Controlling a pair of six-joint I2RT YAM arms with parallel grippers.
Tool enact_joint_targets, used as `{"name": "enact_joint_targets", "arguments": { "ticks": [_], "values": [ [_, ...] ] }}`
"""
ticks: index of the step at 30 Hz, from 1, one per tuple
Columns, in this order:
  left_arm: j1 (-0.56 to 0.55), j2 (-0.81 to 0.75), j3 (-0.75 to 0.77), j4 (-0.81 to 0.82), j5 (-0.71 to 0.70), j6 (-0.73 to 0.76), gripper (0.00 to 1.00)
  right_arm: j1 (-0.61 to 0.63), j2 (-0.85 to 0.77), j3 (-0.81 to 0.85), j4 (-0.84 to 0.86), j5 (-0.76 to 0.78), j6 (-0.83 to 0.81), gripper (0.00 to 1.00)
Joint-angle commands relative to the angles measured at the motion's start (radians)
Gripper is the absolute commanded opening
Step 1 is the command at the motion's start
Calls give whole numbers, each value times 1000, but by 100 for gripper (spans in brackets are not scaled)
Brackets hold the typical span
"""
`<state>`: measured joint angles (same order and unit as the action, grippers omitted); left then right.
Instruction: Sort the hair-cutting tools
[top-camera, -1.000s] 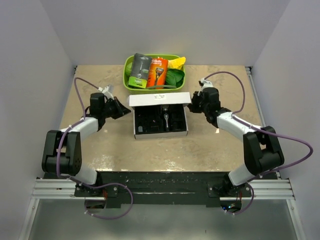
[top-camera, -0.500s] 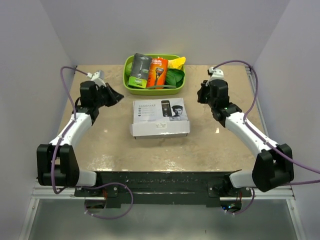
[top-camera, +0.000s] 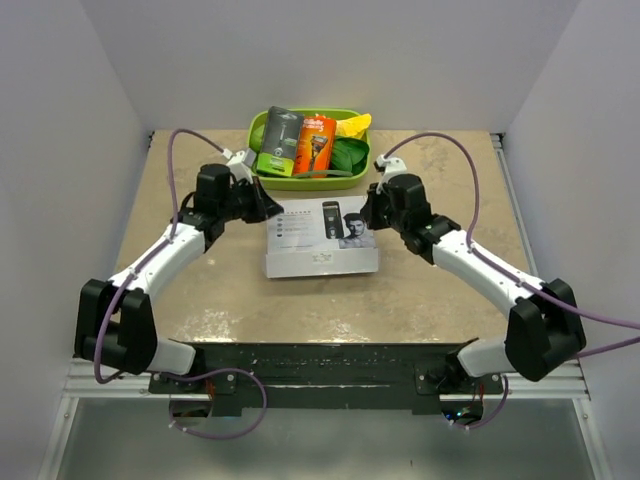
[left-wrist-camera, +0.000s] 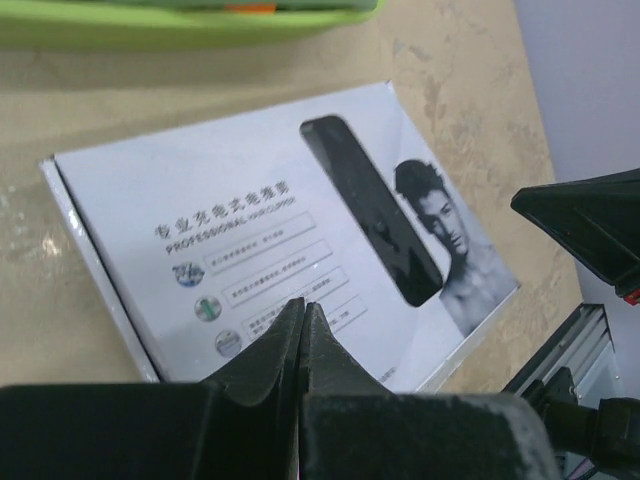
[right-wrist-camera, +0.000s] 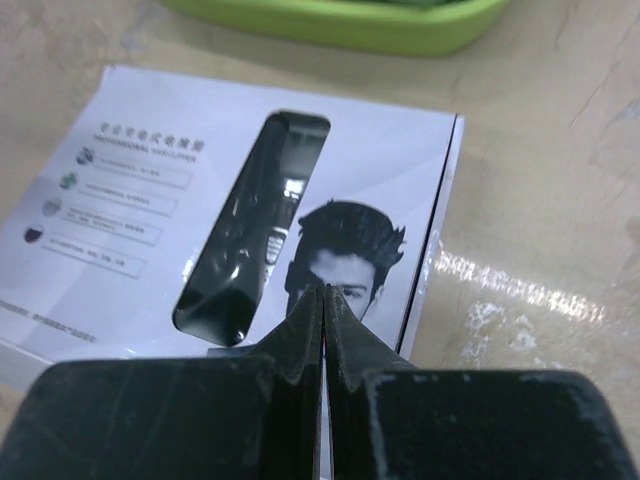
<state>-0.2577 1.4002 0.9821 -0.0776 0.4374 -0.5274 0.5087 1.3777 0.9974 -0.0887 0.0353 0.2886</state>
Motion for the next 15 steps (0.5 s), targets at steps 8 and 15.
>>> {"name": "enact_joint_targets", "arguments": {
  "ticks": [8,15],
  "values": [
    [-41,20,-224,4,-117,17,0,42,46,-163,58,40,52,0],
    [-84,39,-295,24,-144,14,0,65,57,-249,76,69,81,0]
  ]
}}
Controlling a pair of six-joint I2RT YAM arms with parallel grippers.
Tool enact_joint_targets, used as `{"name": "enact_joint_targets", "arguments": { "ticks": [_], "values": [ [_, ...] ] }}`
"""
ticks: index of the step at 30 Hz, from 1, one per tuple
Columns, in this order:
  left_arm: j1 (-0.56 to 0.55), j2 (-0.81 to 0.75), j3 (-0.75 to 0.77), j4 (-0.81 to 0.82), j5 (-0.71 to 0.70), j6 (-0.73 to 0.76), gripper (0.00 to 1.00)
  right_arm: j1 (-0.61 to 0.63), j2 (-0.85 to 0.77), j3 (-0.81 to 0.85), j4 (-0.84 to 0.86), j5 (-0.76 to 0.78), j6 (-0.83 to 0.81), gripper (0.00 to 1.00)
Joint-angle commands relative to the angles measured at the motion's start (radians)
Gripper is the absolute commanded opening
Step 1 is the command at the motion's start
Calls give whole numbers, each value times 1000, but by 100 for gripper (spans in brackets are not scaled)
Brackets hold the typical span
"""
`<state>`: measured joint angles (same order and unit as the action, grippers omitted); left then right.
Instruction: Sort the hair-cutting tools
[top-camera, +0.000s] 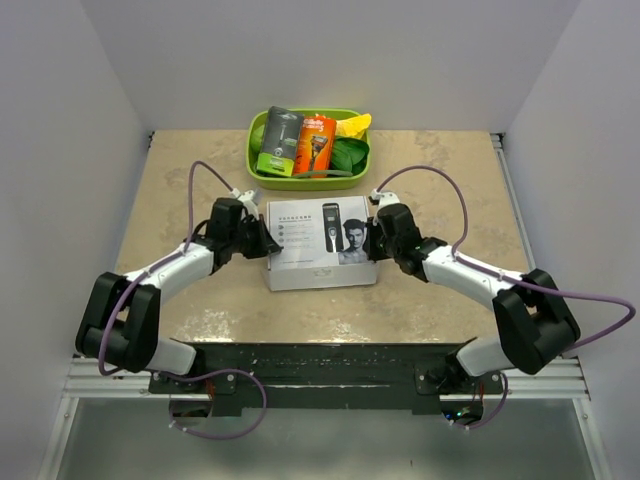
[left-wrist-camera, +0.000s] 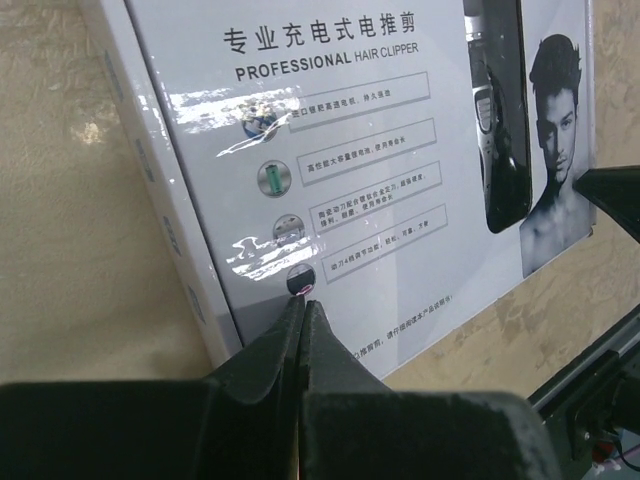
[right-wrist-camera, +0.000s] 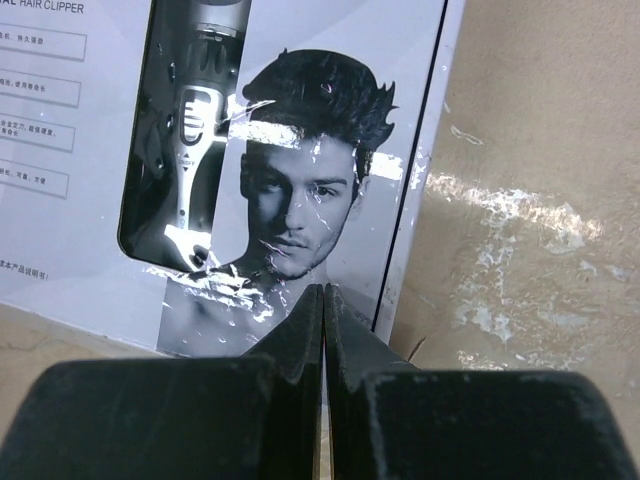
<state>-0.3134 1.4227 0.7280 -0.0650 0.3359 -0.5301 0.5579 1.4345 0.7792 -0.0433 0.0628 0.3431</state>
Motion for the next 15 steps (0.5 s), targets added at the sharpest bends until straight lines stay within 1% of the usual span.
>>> {"name": "enact_joint_targets", "arguments": {
  "ticks": [1,6,9,12,15],
  "values": [
    [-36,19,-58,20,-54,16,0,17,1,-41,30,43,28,0],
    [-43,12,-84,42,-49,7,0,28,17,-47,25,66,42,0],
    [-43,-53,-64,28,-49,5,0,30,-5,-35,2,91,48,0],
    [-43,-139,-19,-41,-80,22,0,30,-74,-23,-24,123,54,0],
    [-41,-221,16,-116,-121,27,0,30,-152,-1,-117,190,74,0]
  ]
}}
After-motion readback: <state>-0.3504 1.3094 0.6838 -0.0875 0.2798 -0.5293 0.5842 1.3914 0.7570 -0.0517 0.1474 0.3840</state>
